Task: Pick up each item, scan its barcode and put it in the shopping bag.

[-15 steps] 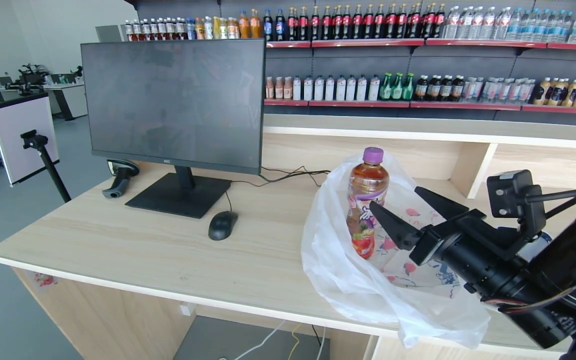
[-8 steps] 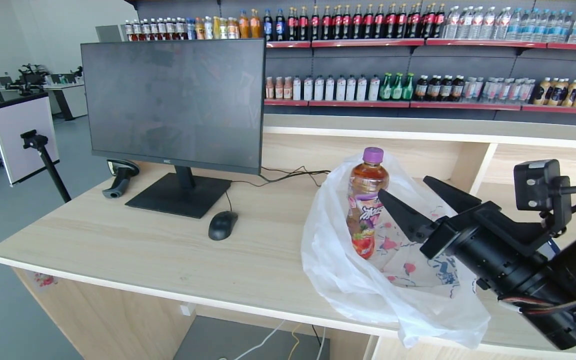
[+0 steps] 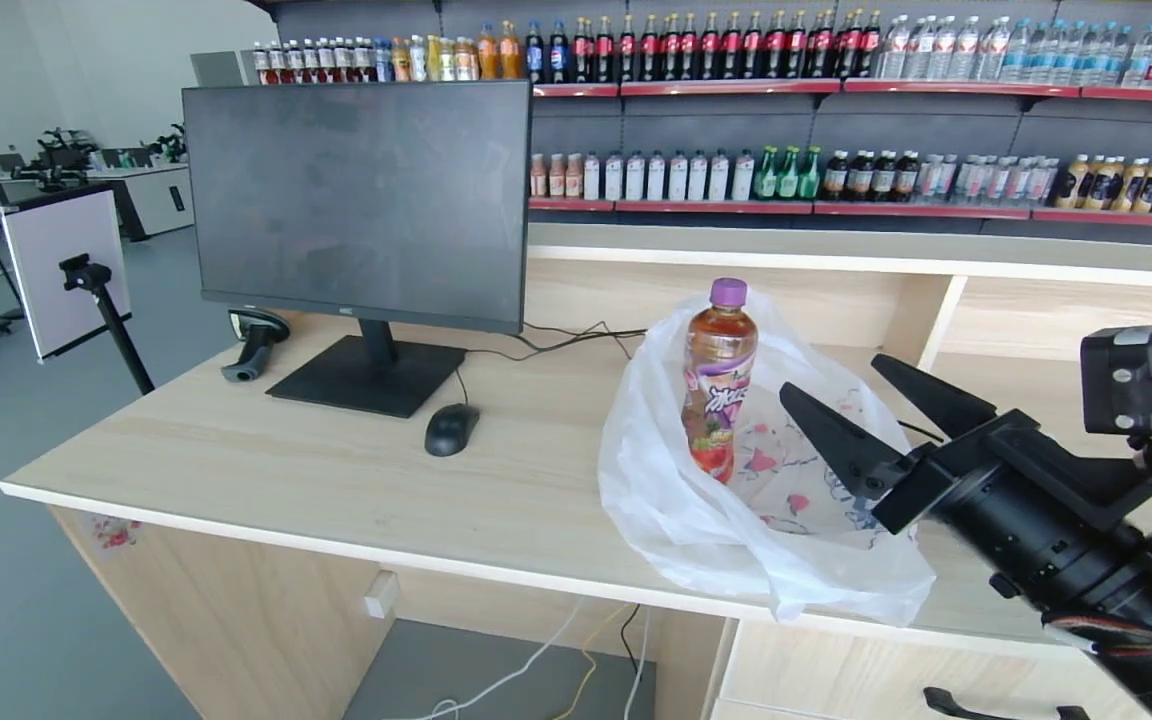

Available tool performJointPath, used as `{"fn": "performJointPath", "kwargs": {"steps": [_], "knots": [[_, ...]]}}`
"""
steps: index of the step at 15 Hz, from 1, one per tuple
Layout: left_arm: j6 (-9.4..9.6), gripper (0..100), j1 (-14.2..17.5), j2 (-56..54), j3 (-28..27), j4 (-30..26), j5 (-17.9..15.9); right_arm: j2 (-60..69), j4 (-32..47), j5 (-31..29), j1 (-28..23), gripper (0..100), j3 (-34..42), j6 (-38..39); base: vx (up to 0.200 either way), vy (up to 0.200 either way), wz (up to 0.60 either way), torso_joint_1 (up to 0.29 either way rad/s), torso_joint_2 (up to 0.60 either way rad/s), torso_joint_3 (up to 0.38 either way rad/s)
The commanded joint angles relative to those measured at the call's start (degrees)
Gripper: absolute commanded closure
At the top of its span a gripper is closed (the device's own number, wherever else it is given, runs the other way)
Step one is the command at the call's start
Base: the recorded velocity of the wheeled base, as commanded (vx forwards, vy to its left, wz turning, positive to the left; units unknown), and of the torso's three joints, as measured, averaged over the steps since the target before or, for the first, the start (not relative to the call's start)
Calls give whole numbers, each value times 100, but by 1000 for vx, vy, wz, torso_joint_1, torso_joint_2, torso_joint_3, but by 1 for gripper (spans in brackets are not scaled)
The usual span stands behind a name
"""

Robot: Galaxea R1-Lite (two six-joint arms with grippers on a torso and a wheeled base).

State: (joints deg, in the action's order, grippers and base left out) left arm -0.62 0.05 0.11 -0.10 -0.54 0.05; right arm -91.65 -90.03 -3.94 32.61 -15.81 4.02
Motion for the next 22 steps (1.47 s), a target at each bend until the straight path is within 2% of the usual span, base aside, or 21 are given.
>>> {"fn": "performJointPath", "kwargs": {"steps": [1,3,15,16,22], "knots": [[9,0,4,-2,1,1,-5,-20,3,-2,0,0,17,2,0,0,0,0,0,0],[1,0,4,-2,1,1,4,15,3,-2,0,0,34,2,0,0,0,0,0,0],[-17,0,4,-2,1,1,4,42,3,-2,-106,0,236,-60,0,0,-600,3,1,3],[-17,0,4,-2,1,1,4,42,3,-2,-106,0,272,-112,0,0,0,0,0,0],[-17,0,4,-2,1,1,4,-28,3,-2,-106,0,272,-279,0,-200,0,3,4,2]]}}
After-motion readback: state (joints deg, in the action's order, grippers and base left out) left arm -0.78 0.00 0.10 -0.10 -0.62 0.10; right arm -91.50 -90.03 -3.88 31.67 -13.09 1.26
